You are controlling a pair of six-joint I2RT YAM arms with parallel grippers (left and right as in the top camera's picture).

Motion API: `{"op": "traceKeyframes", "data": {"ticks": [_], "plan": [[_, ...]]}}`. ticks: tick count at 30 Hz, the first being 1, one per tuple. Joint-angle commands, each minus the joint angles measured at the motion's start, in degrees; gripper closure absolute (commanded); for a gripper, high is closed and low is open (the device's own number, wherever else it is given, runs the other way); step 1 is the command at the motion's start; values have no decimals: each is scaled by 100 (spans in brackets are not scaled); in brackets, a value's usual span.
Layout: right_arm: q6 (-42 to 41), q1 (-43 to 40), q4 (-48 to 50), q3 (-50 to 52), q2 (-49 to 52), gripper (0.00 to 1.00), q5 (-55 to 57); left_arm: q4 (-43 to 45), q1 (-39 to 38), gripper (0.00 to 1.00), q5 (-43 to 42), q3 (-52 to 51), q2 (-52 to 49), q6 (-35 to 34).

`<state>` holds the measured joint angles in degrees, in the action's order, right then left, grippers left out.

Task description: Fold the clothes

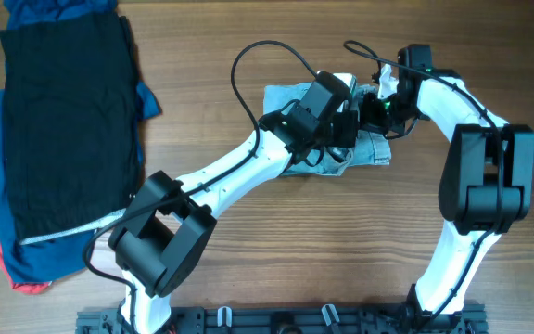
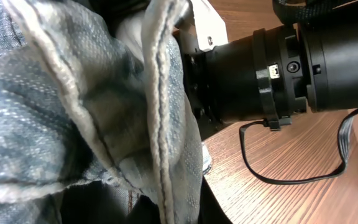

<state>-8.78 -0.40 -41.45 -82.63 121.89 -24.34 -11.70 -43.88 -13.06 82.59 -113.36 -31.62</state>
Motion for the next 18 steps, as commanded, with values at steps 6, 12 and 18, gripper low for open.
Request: {"op": "traceKeyframes", "data": {"ticks": [6,12,18], "plan": [[-223,-376,-247,-472,-1259,96,-413,435,-15,96,9,142,-13,-83],[-363,-970,-328,-472,-2487,92,-247,848,-15,0,11,142,-13,-81],[-216,-1091,-575,-468,-2610,91,-249,1060,153,0,-2,144,111,-79]]}}
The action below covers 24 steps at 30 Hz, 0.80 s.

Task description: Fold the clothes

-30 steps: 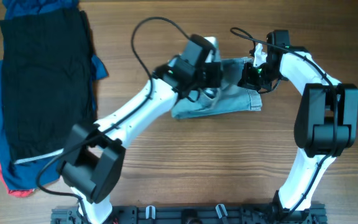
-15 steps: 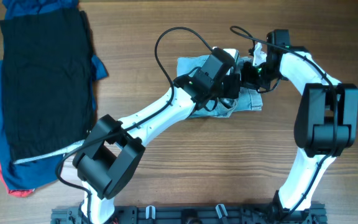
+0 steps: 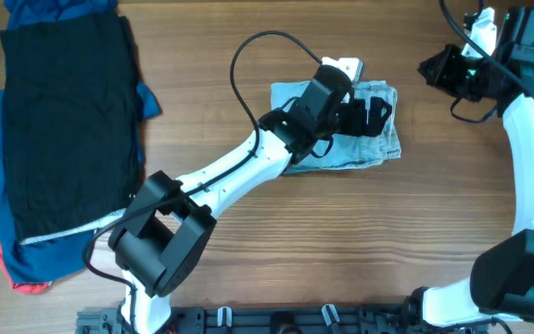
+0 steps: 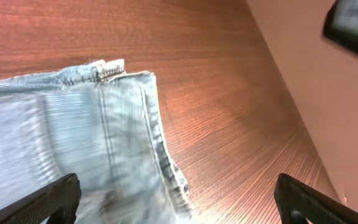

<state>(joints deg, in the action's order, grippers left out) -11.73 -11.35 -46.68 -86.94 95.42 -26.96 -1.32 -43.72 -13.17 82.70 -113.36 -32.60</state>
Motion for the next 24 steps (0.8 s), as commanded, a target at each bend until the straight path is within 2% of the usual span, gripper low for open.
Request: {"op": "traceKeyframes", "data": {"ticks": [1,6,11,16,20,24], "plan": [[111,4,-72,-37,37,91,15,-24,212,0,-28,133,232,22],[308,59,-262,-31,94,89,20,-756,557,0,-24,133,957,87],[861,481,-372,44,573,60,133,-2238,1187,0,-20,133,1467,741],[872,938,-555,44,1410,40,839,-3473,1845,0,114,131,1462,994],[824,1021,-730,44,2065,37,1213,-3884,2197,0,114,131,1462,994],[514,1021,-710,44,2439,34,1720,-3950,2218,0,131,131,1390,1156]]}}
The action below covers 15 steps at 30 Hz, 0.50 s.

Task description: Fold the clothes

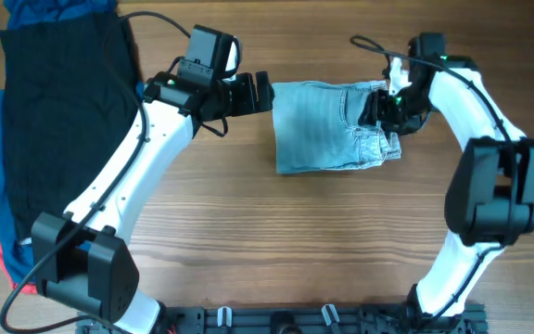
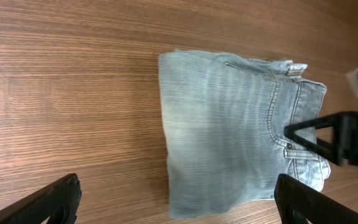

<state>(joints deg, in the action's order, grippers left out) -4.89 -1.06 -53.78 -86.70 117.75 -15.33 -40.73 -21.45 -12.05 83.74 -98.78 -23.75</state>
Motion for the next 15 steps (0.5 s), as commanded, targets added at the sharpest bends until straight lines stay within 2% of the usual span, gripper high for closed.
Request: {"op": "traceKeyframes", "data": {"ticks": [1,2,3,4,6,15], "plan": [[-175,-13,15,20,232,34,577,-9,-17,1,17,26,-98,278],[-173,-20,17,17,232,33,573,-13,-20,0,17,26,-120,278],[-179,-22,-37,4,225,24,546,-26,-17,0,17,26,-140,278],[-234,-33,-151,-37,225,20,557,-28,-17,0,17,26,-142,278],[-262,-111,-348,-105,225,16,682,-24,-17,0,20,26,-142,278],[24,-470,-525,-415,225,13,831,-24,-17,0,236,26,-142,280]]}}
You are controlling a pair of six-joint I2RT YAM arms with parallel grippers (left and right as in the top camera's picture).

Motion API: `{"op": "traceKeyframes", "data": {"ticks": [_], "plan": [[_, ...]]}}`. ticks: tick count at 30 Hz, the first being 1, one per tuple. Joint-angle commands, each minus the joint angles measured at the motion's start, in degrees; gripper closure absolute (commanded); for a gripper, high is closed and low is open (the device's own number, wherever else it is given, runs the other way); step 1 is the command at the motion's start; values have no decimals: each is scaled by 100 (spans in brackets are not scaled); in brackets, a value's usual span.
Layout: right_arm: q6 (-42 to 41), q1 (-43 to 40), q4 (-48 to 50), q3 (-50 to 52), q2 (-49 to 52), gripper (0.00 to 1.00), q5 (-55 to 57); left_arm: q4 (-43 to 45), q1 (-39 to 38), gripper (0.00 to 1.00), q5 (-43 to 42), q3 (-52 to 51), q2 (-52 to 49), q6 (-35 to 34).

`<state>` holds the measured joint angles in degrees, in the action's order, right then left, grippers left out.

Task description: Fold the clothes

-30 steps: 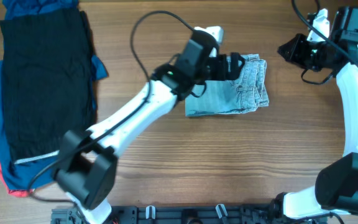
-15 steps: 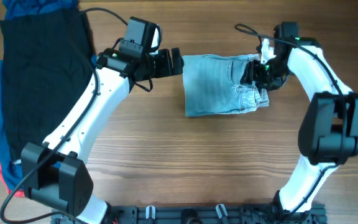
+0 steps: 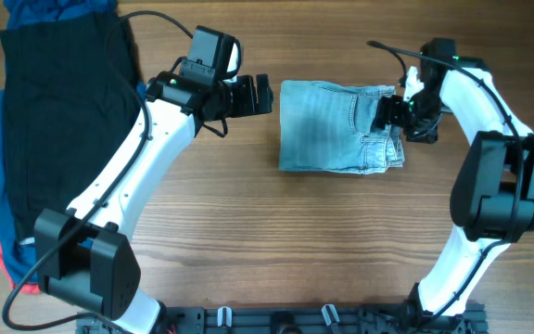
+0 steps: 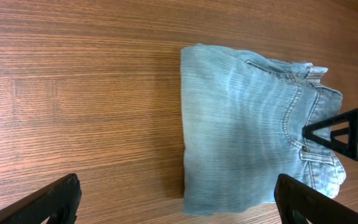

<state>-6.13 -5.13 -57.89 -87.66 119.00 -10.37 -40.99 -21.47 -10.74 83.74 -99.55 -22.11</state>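
Light-blue jeans [image 3: 341, 127] lie folded into a small rectangle on the wooden table, also seen in the left wrist view as the jeans [image 4: 247, 143]. My left gripper [image 3: 265, 95] hovers open just left of them with nothing between its fingers; the same open left gripper [image 4: 178, 193] shows from its own wrist. My right gripper [image 3: 389, 113] sits on the jeans' right, waistband end, its dark fingers [image 4: 337, 134] closed together on the denim there.
A pile of unfolded clothes lies at the left edge: a black garment [image 3: 63, 121] on top, with blue [image 3: 148, 100], white and red [image 3: 12, 274] pieces under it. Bare wood [image 3: 276, 241] spreads in front of the jeans.
The jeans have shifted slightly right, and the right gripper on their waistband end has moved right with them. The left gripper has barely moved and stays open.
At first both grippers were bunched on the jeans mid-table, denim filling the left wrist view. Then the right arm was off at the back right and the left gripper was open over the folded jeans. Later the left gripper stood left of them, the right back on the waistband.
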Motion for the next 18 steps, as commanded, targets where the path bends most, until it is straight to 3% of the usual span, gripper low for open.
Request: {"op": "traceKeyframes", "data": {"ticks": [1,9,18], "plan": [[151,-63,-251,-448,101,13,332,2,-15,0,129,26,-66,116],[212,-68,-214,-151,109,12,326,0,-15,0,190,26,-66,116],[310,42,756,920,114,26,87,-2,-15,0,339,26,-66,114]]}}
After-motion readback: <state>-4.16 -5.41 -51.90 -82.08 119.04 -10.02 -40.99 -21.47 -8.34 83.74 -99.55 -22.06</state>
